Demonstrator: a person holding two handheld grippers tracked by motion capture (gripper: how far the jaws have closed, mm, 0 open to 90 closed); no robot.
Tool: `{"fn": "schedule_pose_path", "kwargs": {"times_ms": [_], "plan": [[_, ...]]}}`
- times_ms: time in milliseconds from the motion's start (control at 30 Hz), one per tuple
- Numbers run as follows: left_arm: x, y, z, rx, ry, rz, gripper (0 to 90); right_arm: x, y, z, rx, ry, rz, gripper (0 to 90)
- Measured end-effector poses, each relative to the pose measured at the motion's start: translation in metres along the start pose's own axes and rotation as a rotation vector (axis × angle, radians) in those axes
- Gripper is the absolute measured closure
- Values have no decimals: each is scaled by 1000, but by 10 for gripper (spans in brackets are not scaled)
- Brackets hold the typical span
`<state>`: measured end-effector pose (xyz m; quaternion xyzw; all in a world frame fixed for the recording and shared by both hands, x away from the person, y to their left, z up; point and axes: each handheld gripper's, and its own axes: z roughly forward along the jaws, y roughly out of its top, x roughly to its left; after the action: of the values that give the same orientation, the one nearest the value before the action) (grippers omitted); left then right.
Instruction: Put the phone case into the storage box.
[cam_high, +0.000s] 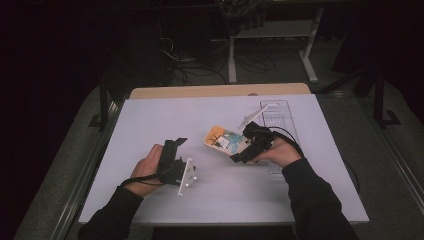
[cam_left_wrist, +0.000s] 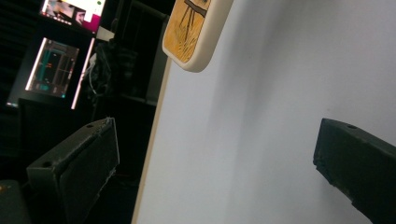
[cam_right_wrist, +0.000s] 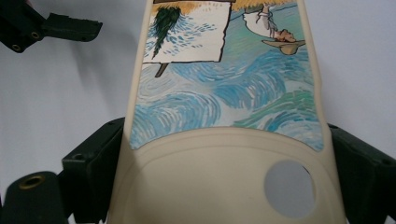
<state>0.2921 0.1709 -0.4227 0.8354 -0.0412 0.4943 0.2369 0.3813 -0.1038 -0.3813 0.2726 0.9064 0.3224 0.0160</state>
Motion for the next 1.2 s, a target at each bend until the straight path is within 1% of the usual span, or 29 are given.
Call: {"fn": "schedule_pose_path", "kwargs": {"times_ms": [67, 133, 200, 233, 267, 367, 400, 433, 533, 600, 633, 667, 700, 733, 767, 833, 933, 1033, 1067, 1100, 1200], "plan": [[-1, 0, 0, 0, 8, 15, 0, 0, 0, 0, -1, 2, 0, 97], [-2, 1, 0, 6, 39, 47, 0, 0, 0, 0, 1, -1, 3, 96], [-3, 1, 0, 11, 58, 69, 0, 0, 0, 0, 1, 2, 5, 96], [-3, 1, 0, 15, 71, 91, 0, 0, 0, 0, 1, 2, 5, 96], [-4, 0, 0, 14, 83, 100, 0, 0, 0, 0, 0, 12, 14, 96], [-4, 1, 0, 9, 99, 105, 0, 0, 0, 1, 1, -1, 2, 96], [-4, 1, 0, 2, 100, 99, 0, 0, 0, 0, 1, 4, 5, 96], [-4, 2, 0, -3, 108, 101, 0, 0, 0, 0, 0, 7, 9, 97], [-5, 4, 1, -9, 113, 106, 0, -1, 0, 0, -2, 5, 8, 96], [-5, 6, 2, -12, 116, 120, 0, -1, 0, 0, -6, 7, 6, 97], [-5, 8, 2, -14, 128, 135, 0, 0, 0, -1, -10, 18, 21, 97], [-5, 8, 4, -19, 118, 133, 0, -1, 1, 0, -12, 15, 15, 97], [-5, 9, 4, -20, 123, 136, 0, -1, 1, 0, -10, 9, 4, 96], [-5, 11, 6, -21, 133, 148, 0, -1, 1, 1, -9, 11, 6, 97], [-4, 12, 7, -25, 133, 153, 0, -1, 1, 1, -14, 20, 18, 97], [-3, 14, 9, -30, 144, 159, 0, -1, 3, 2, -10, 24, 33, 97], [1, 17, 12, -38, 158, 165, 0, -2, 5, 2, -14, 22, 27, 97], [5, 21, 15, -39, 175, 186, 0, -4, 10, 1, -21, 18, 18, 97], [6, 21, 16, -41, 182, 190, 0, -3, 12, 0, -27, 27, 33, 97], [7, 23, 18, -42, 191, 194, 0, -3, 13, 0, -28, 26, 33, 96], [9, 26, 22, -49, 192, 197, 0, -3, 19, 0, -39, 34, 37, 97]]}}
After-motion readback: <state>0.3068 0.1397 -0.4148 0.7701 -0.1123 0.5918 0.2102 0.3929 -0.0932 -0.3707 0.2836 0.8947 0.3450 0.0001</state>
